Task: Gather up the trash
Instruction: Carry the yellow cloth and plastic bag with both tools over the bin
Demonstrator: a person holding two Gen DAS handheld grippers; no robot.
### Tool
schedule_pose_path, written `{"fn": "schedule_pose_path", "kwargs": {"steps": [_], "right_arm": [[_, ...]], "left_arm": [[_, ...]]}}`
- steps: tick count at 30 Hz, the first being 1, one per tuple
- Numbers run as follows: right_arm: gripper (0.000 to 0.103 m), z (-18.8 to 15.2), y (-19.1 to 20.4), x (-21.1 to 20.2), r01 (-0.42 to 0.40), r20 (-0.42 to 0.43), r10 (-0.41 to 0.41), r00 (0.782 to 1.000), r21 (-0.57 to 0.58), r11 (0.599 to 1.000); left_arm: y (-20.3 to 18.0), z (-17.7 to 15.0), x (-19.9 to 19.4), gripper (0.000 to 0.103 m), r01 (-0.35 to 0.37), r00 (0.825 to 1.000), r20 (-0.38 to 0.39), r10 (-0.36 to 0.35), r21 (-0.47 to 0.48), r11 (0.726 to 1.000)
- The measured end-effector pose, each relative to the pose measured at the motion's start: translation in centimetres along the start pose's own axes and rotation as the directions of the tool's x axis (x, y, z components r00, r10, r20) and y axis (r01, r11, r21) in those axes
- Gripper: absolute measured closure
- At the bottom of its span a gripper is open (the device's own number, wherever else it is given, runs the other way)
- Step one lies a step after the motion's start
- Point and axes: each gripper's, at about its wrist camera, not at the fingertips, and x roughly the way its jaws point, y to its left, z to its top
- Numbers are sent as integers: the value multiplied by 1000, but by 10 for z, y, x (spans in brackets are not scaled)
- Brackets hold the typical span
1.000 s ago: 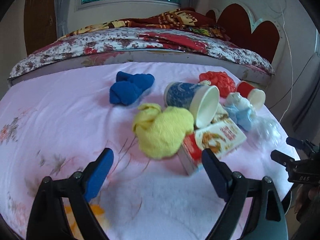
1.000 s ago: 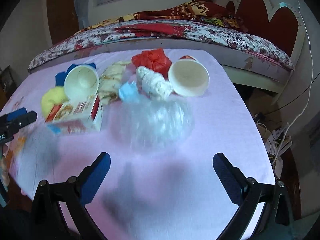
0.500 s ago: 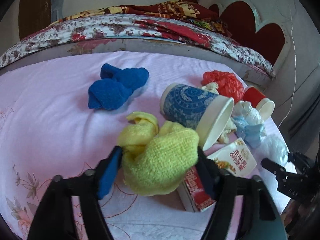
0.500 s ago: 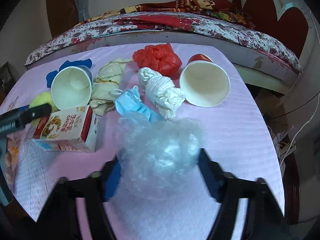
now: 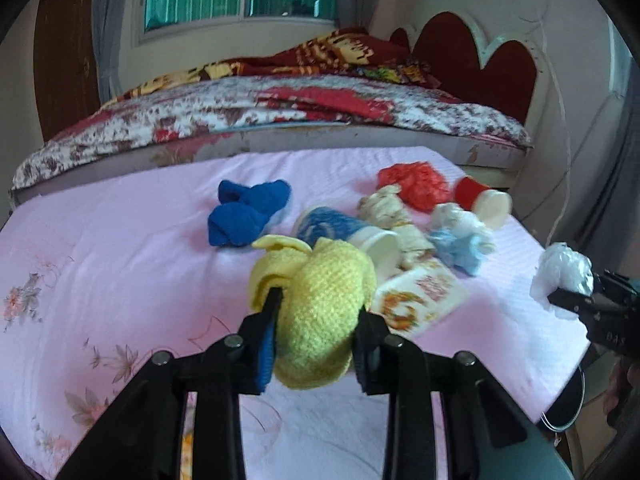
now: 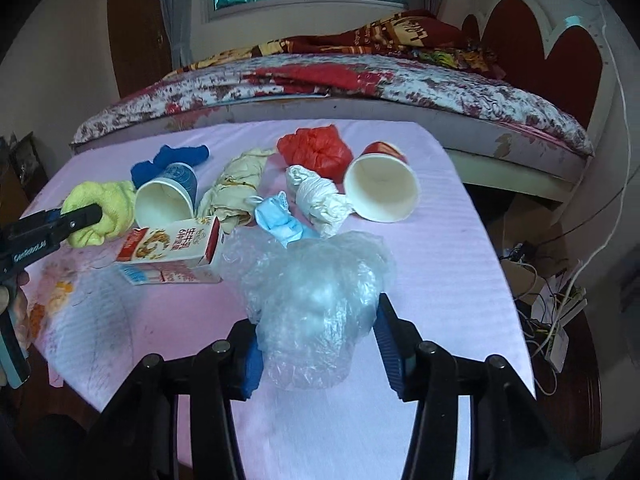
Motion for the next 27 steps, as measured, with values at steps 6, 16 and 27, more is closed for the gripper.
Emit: {"fn": "schedule_pose_path", "kwargs": {"steps": [6,16,27], "right_arm": [[52,-18,-20,-38,6,22,-7,1000,29,1000],[52,-65,-67,-90,52,25,-54,998,92,994],[52,-95,-100,-126,90,35,-96,995,140,986]], "left_arm": [[-23,-8,-25,70,47,999,21,-47,4,999],[-106,-23,-44,70,149,989,5,-150,106,983],[-184,-37,-60,70,226,973,-12,-229,218,949]]}}
